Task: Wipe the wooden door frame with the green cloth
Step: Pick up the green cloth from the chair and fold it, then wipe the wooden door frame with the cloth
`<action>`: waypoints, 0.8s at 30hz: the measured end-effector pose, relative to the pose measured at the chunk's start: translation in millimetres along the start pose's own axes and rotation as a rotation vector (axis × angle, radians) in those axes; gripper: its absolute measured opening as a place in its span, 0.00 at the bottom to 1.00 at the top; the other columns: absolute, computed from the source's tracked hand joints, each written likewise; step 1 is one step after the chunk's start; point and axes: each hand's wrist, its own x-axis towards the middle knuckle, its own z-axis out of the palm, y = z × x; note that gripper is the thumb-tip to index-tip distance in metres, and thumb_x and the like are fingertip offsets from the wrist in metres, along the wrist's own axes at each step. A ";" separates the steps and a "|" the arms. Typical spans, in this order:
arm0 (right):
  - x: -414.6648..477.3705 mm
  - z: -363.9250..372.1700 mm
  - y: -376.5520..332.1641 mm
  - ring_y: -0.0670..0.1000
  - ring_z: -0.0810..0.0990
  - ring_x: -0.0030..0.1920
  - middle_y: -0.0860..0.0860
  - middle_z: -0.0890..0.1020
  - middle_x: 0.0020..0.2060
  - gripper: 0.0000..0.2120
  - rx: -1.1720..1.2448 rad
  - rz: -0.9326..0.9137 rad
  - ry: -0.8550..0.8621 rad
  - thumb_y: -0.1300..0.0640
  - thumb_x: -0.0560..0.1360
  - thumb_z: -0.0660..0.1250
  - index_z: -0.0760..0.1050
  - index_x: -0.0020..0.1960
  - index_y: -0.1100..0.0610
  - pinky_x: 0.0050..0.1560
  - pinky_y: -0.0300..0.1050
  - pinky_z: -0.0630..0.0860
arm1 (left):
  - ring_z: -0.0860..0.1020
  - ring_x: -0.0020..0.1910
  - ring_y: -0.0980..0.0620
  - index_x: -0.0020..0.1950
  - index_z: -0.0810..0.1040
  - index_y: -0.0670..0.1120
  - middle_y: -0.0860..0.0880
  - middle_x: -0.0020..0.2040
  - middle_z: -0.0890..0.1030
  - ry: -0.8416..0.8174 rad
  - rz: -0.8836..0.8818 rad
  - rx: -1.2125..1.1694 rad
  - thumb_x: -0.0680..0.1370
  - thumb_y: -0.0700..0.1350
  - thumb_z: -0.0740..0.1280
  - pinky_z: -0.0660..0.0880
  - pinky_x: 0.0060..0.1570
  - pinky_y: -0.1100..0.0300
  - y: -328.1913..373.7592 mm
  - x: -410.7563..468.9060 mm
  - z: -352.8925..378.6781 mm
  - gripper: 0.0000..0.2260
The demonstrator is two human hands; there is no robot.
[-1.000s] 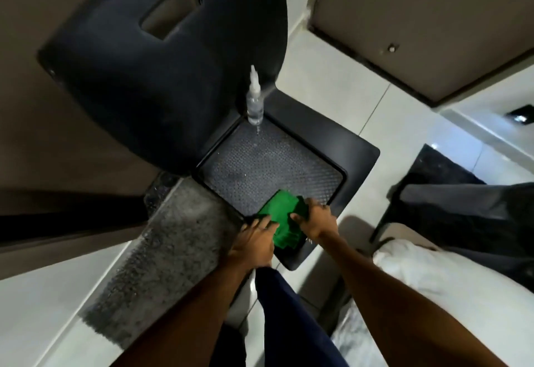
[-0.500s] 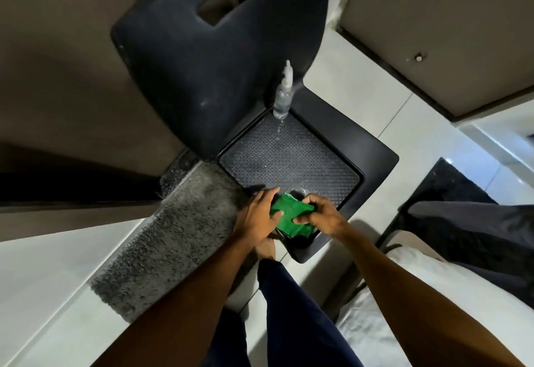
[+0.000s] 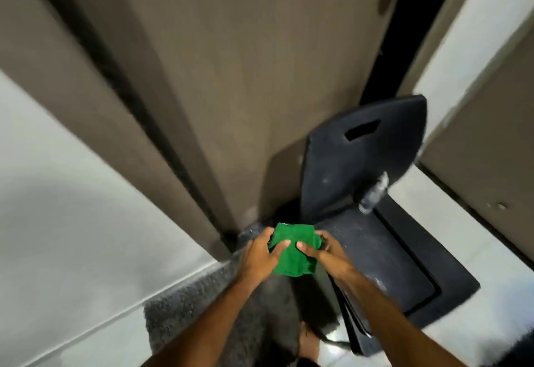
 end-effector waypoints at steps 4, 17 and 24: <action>-19.7 86.9 -74.0 0.49 0.80 0.41 0.57 0.80 0.47 0.22 0.006 -0.266 0.078 0.62 0.72 0.74 0.66 0.59 0.54 0.40 0.40 0.80 | 0.80 0.58 0.48 0.72 0.68 0.55 0.50 0.59 0.82 0.318 0.135 -0.049 0.76 0.56 0.68 0.77 0.58 0.54 -4.9 -24.8 -96.8 0.25; -123.8 198.6 -354.1 0.34 0.71 0.50 0.53 0.72 0.57 0.12 -0.272 -1.319 0.140 0.59 0.80 0.62 0.69 0.64 0.55 0.51 0.18 0.63 | 0.80 0.55 0.48 0.73 0.66 0.51 0.44 0.59 0.81 1.221 0.810 0.661 0.79 0.50 0.62 0.79 0.52 0.54 101.5 -62.8 -347.4 0.21; -159.0 225.5 -440.7 0.38 0.73 0.53 0.47 0.69 0.58 0.19 -0.201 -1.459 0.040 0.54 0.76 0.69 0.69 0.64 0.49 0.52 0.26 0.69 | 0.61 0.75 0.45 0.79 0.53 0.52 0.41 0.77 0.64 1.334 0.681 0.760 0.79 0.52 0.58 0.65 0.70 0.43 150.5 -77.8 -422.9 0.29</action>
